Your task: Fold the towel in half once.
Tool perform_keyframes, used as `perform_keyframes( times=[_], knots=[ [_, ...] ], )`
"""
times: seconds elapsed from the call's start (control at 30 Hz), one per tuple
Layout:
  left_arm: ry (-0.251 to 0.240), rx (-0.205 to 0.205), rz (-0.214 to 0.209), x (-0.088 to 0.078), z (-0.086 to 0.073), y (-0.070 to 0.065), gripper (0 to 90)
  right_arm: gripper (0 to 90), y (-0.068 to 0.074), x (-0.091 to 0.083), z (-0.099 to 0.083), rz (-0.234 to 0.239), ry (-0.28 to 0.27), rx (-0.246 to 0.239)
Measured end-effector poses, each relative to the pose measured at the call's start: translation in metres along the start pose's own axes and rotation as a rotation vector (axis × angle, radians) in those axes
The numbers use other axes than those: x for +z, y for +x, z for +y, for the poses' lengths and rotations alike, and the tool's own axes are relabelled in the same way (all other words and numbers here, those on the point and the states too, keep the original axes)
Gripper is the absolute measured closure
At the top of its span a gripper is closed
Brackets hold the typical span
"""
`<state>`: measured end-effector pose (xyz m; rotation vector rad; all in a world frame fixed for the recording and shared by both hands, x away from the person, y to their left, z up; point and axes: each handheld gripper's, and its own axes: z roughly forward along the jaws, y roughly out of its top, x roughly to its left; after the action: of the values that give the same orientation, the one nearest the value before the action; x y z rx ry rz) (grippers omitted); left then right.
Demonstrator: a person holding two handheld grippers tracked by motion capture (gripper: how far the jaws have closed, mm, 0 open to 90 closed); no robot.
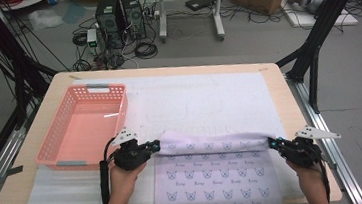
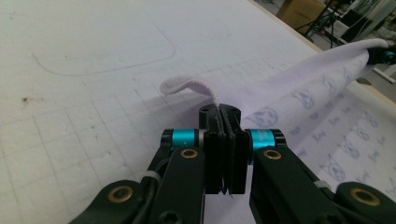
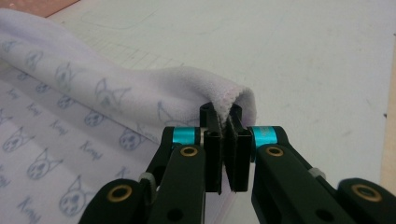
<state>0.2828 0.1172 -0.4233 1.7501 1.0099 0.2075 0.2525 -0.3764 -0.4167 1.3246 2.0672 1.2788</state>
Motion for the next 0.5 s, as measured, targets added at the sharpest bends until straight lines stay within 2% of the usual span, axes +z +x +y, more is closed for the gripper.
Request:
perform_keyframes(
  times=[0.07, 0.13, 0.17, 0.2, 0.23, 0.27, 0.33, 0.4, 0.5],
  knots=[
    [0.031, 0.013, -0.002, -0.002, -0.007, -0.004, 87.7, 87.1, 0.002, -0.004, -0.005, 0.005, 0.022, -0.001],
    [0.076, 0.046, -0.007, -0.001, -0.013, -0.007, 87.3, 86.9, 0.003, -0.004, -0.012, 0.007, 0.056, -0.004],
    [0.091, 0.044, -0.014, 0.001, -0.015, -0.006, 84.1, 85.9, 0.004, -0.002, -0.017, 0.004, 0.104, -0.01],
    [0.093, 0.035, -0.019, 0.002, -0.015, -0.005, 74.4, 81.8, 0.005, -0.001, -0.019, 0.004, 0.131, -0.013],
    [0.091, 0.024, -0.013, 0.003, -0.014, -0.005, 63.8, 73.4, 0.004, -0.001, -0.021, 0.003, 0.135, -0.016],
    [0.077, 0.022, -0.006, 0.004, -0.012, -0.005, 56.7, 66.7, 0.004, -0.002, -0.021, 0.001, 0.122, 0.007],
    [0.046, 0.004, -0.001, 0.006, -0.004, -0.003, 48.6, 59.7, 0.001, -0.007, -0.017, 0.008, 0.076, 0.049],
    [0.038, -0.011, -0.004, 0.012, 0.005, 0.002, 46.9, 55.1, -0.001, -0.01, -0.008, 0.009, 0.022, 0.08],
    [0.061, -0.031, 0.004, 0.028, 0.011, 0.007, 46.5, 53.3, -0.004, -0.008, 0.008, -0.001, -0.004, 0.088]
  ],
)
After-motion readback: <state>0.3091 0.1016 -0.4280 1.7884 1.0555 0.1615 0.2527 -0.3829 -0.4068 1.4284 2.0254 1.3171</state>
